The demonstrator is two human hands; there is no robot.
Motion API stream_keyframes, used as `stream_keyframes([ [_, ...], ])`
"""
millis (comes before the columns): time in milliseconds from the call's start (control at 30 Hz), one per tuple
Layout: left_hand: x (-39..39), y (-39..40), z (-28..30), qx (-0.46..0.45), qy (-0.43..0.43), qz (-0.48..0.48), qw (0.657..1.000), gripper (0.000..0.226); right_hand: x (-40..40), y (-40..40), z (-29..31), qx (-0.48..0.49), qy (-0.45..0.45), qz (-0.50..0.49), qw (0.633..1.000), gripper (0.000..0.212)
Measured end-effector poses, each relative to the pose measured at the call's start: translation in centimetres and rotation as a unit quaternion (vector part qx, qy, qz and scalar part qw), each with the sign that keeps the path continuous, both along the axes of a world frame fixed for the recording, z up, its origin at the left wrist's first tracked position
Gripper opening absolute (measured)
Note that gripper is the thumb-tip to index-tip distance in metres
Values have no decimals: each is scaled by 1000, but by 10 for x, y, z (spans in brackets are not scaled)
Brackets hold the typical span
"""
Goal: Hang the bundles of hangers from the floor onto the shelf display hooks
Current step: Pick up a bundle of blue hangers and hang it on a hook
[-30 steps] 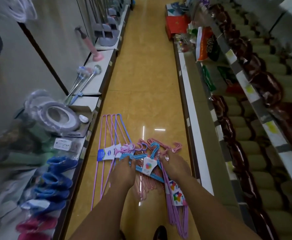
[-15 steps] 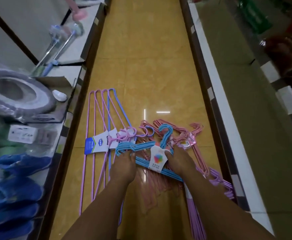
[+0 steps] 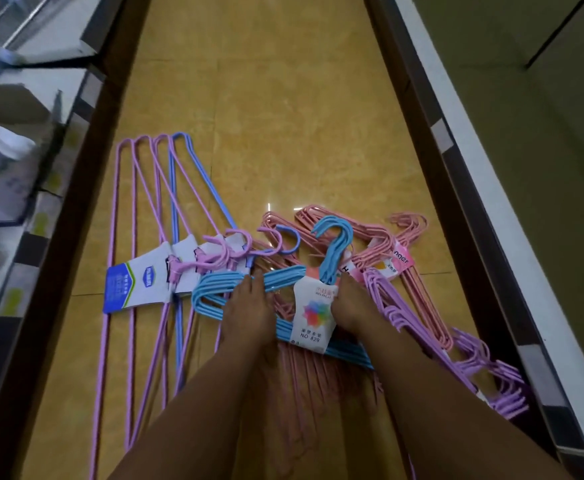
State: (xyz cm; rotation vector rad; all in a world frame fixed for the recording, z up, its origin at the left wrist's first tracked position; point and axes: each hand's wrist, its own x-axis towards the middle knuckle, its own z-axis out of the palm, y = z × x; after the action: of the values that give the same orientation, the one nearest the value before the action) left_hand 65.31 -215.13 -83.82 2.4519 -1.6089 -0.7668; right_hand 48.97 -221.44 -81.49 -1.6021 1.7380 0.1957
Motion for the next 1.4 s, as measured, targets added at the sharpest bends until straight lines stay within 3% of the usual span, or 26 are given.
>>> stream_keyframes([
  [200, 1, 0, -9, 21, -7, -21, 1000, 53, 3, 0, -23, -18, 47, -13, 999, 51],
  [333, 0, 0, -5, 38, -76, -47, 995, 52, 8, 1, -26, -39, 124, 9, 991, 65],
  [500, -12, -1, 1, 90, -70, -13, 993, 57, 14, -1, -23, -28, 170, -9, 985, 42],
  [567, -14, -2, 0, 94, -77, -49, 991, 68, 15, 4, -22, -12, 158, 7, 987, 35],
  [667, -15, 0, -4, 162, -24, -112, 980, 88, 15, 13, -25, 6, 112, 14, 994, 44],
  [767, -11, 11, -13, 218, 29, -95, 971, 99, 13, 20, -23, 31, 48, -23, 998, 48],
  [933, -4, 35, -16, 141, 11, -15, 990, 40, 13, 33, -14, 24, 19, -20, 999, 41],
  [1033, -3, 44, -6, 127, 38, 31, 991, 40, 22, 36, -7, 10, 30, 17, 999, 38],
  [1133, 8, 46, 9, 105, 15, 57, 993, 44, 35, 34, 8, 3, 35, 61, 998, 43],
  [1200, 21, 45, 21, 74, -7, 70, 995, 34, 46, 30, 19, -14, 32, 88, 996, 44],
  [1267, 33, 41, 35, 50, -27, 70, 996, 23, 57, 28, 29, -30, 22, 99, 994, 45],
  [1400, 53, 38, 73, 46, -66, 45, 996, 24, 71, 29, 56, -42, 5, 129, 991, 47],
])
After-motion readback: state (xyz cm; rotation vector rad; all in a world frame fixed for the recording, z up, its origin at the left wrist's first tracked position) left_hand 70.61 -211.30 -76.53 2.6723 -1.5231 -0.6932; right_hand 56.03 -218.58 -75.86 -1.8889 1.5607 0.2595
